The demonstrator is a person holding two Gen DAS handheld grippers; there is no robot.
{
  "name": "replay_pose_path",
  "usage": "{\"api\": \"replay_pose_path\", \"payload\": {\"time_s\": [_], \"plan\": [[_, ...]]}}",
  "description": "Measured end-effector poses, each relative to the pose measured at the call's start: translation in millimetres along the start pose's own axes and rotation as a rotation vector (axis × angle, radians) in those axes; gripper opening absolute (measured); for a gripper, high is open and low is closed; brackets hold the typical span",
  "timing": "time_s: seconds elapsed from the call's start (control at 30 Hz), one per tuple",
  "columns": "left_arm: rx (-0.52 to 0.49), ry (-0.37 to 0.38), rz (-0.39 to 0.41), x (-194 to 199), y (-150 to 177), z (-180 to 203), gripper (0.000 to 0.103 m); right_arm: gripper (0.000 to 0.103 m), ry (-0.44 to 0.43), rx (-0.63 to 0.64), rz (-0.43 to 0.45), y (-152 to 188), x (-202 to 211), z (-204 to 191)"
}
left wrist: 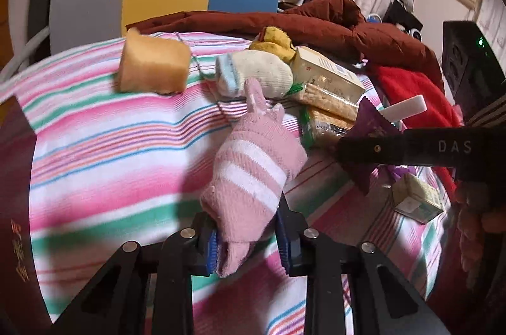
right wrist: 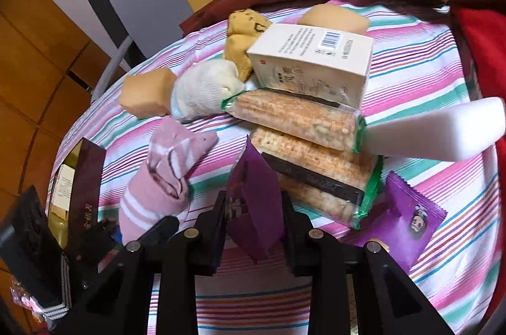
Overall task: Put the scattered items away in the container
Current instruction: 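Grasp the pink sock with the left tool while the right tool grasps a purple packet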
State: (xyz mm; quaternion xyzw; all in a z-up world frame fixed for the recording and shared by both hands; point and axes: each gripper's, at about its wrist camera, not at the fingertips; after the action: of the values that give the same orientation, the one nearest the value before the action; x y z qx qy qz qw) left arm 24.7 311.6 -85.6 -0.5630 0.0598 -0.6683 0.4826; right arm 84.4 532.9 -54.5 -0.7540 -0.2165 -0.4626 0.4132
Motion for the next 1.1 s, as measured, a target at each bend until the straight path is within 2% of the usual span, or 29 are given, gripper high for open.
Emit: {"api": "replay_pose_path", "payload": {"time_s": [0.2, 0.37, 0.7, 0.87, 1.1], "plan": [[0.04, 0.016, 0.016, 10, 10, -6, 0.026, 0.03, -0.065, -0.01, 0.011, -1, 2, -2], [0.051, 0.01, 0.026, 19, 20, -7, 0.025, 0.03, -0.152, -0.052, -0.016, 0, -3, 0], [0.103, 0.046, 0.09, 54, 28, -10, 0.025, 0.03, -0.203, -0.008, 0.004, 2, 0, -16], [0.119, 0.064, 0.125, 74, 29, -13, 0.025, 0.03, -0.243, -0.015, -0.022, 5, -6, -19], [0.145, 0.067, 0.157, 95, 31, -21, 0.025, 0.03, -0.256, 0.005, -0.035, 7, -10, -27]]}}
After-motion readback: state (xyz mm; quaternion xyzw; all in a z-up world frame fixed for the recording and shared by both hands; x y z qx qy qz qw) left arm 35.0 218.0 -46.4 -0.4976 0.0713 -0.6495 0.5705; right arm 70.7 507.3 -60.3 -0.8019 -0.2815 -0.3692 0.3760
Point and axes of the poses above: each gripper's, at about its wrist camera, not at the fingertips, and x roughly against the way its jaws point, z to its right, y to its underside, and after that the axes turned 9 degrees about y, right-handed
